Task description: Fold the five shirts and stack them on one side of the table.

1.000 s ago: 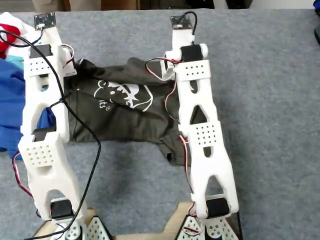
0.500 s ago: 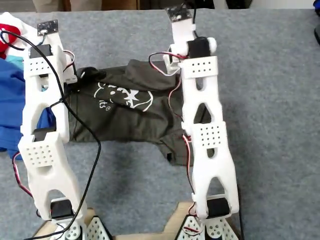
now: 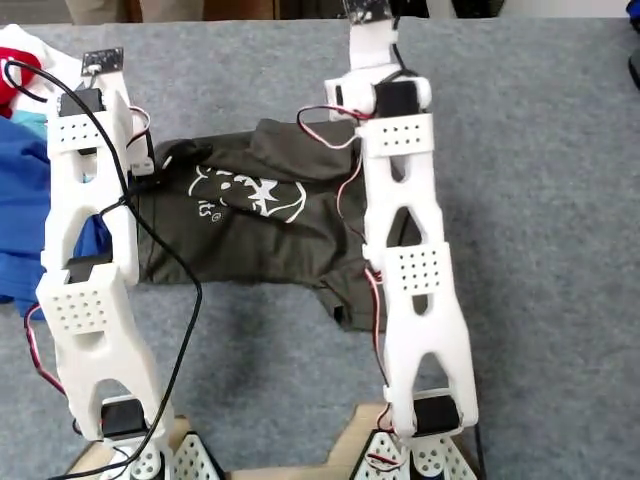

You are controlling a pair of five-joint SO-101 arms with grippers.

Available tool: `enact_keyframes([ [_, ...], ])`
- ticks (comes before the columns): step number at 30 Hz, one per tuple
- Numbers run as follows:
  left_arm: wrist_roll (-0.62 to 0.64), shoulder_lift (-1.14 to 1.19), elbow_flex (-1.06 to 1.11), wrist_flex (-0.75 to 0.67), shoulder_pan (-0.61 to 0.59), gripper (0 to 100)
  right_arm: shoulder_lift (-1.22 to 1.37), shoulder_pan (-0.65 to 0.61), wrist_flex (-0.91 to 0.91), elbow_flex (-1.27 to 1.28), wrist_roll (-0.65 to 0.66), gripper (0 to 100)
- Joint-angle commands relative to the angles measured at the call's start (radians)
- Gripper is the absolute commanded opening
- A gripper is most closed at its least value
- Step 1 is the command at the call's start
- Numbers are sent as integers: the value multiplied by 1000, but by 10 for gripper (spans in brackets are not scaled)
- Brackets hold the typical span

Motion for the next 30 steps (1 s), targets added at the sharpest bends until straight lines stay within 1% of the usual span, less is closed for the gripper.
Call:
enact_keyframes([
  [1, -8, -15, -48, 18, 0, 19, 50, -1, -46, -18, -72, 235],
  [5, -8, -13, -48, 12, 0, 19, 128, -2, -129, -19, -95, 235],
  [10, -9, -13, -48, 11, 2, 19, 199, -21, -212, -21, -86, 235],
  [15, -9, -13, -48, 14, -21, 19, 211, -36, -209, -58, -84, 235],
  [19, -5, -13, -48, 20, -55, 19, 208, -7, -206, -58, -83, 235],
  [24, -3, -13, -49, 38, -100, 19, 188, 22, -206, -58, -31, 235],
  [28, -8, -13, -51, 94, -103, 19, 188, 16, -206, -56, 6, 235],
  [30, -8, -16, -57, 100, -104, 19, 188, 7, -206, -56, 28, 235],
])
